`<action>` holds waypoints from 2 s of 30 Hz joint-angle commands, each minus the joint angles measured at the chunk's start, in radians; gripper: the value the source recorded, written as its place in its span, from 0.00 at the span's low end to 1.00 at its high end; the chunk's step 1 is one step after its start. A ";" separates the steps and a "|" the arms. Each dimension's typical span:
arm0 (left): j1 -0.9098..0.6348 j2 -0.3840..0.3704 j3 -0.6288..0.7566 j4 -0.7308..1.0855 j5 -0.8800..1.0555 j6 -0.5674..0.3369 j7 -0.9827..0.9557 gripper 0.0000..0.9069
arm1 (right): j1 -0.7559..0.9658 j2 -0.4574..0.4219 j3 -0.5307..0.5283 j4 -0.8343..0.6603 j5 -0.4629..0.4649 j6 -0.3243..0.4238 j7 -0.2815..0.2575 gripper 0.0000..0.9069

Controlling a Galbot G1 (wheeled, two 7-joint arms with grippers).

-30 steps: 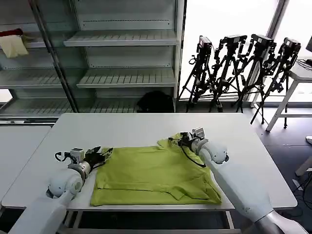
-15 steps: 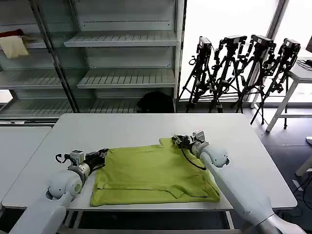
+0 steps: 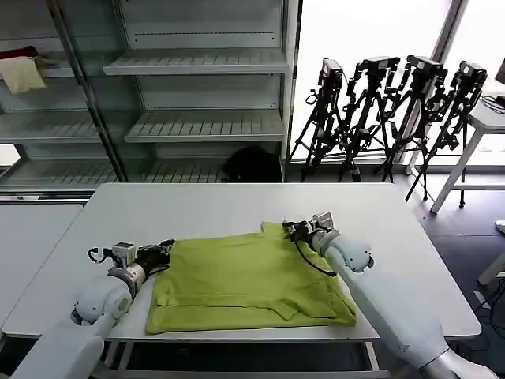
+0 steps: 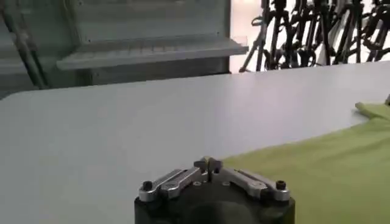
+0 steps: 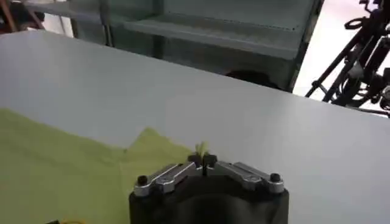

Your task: Fold and organize the clothes.

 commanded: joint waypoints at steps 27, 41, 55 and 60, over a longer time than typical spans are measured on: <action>0.193 0.089 -0.077 -0.320 0.082 0.007 0.007 0.00 | -0.339 -0.247 0.223 0.460 0.088 0.058 0.016 0.00; 0.365 0.093 -0.228 -0.380 0.176 0.018 0.010 0.00 | -0.564 -0.272 0.315 0.609 0.069 0.108 0.025 0.00; 0.511 0.062 -0.242 -0.413 0.323 -0.010 0.074 0.00 | -0.713 -0.299 0.401 0.662 0.059 0.128 0.018 0.00; 0.532 0.057 -0.238 -0.414 0.342 -0.017 0.079 0.00 | -0.765 -0.315 0.434 0.683 0.058 0.134 0.012 0.00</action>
